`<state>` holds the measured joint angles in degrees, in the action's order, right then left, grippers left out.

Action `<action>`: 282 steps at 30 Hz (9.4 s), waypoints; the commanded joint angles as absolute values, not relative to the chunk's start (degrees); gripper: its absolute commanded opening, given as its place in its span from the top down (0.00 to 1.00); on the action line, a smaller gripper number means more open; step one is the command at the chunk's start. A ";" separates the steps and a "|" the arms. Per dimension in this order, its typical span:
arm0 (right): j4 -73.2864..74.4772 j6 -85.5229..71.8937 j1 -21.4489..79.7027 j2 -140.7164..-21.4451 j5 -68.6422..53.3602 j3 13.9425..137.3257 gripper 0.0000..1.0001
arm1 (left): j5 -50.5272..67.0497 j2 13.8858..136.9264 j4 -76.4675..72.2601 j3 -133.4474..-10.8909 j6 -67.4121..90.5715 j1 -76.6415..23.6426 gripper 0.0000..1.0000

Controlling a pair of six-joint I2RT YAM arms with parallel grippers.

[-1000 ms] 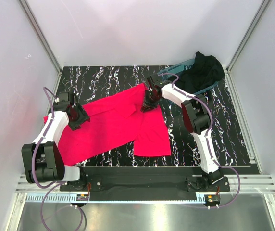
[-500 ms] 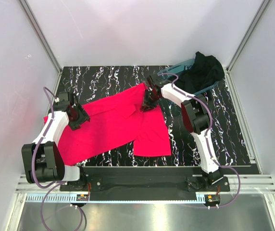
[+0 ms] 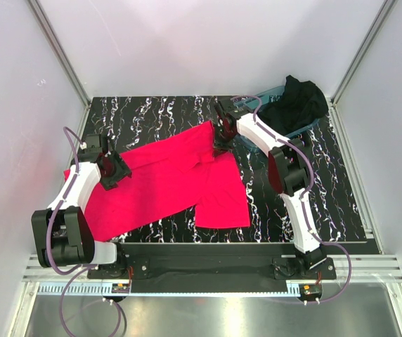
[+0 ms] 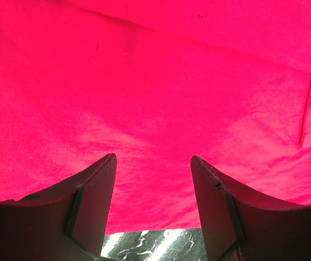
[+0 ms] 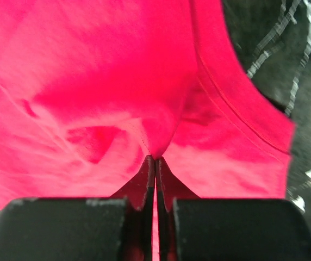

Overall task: Fold and stack the t-shirts
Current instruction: Fold the tshirt

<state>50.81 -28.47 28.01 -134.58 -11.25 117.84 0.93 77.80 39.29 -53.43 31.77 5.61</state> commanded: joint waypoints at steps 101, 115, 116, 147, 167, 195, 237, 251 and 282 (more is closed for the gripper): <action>62.57 -17.06 43.51 -138.79 -11.18 139.85 0.48 | -1.75 69.44 44.46 -52.21 29.80 6.86 0.37; 59.16 -10.03 38.41 -139.47 3.33 138.07 0.30 | -16.61 83.03 46.75 -60.45 32.51 6.33 0.29; 58.54 -9.41 38.41 -139.83 3.95 137.90 0.30 | -18.26 86.62 47.28 -61.43 33.13 6.07 0.29; 49.83 -6.32 31.20 -143.81 -3.16 146.17 0.24 | -15.72 113.68 52.12 -95.31 30.67 2.81 0.30; 57.92 -19.77 36.65 -103.81 -15.37 94.95 0.40 | -10.55 60.98 49.14 -43.34 42.71 17.03 0.40; 58.71 -20.83 35.51 -103.80 -17.75 92.55 0.46 | -14.06 69.33 38.24 -37.01 43.86 24.87 0.42; 34.56 -47.45 32.96 -94.22 -19.17 49.84 0.44 | -20.39 67.94 46.49 -39.90 47.11 25.31 1.00; 30.50 -52.73 32.70 -98.61 -17.40 46.68 0.58 | -20.31 65.30 48.08 -40.51 46.93 25.31 1.00; 54.40 -35.24 28.13 -80.34 -9.93 52.30 1.00 | -27.95 64.95 63.02 -43.86 58.27 26.54 1.00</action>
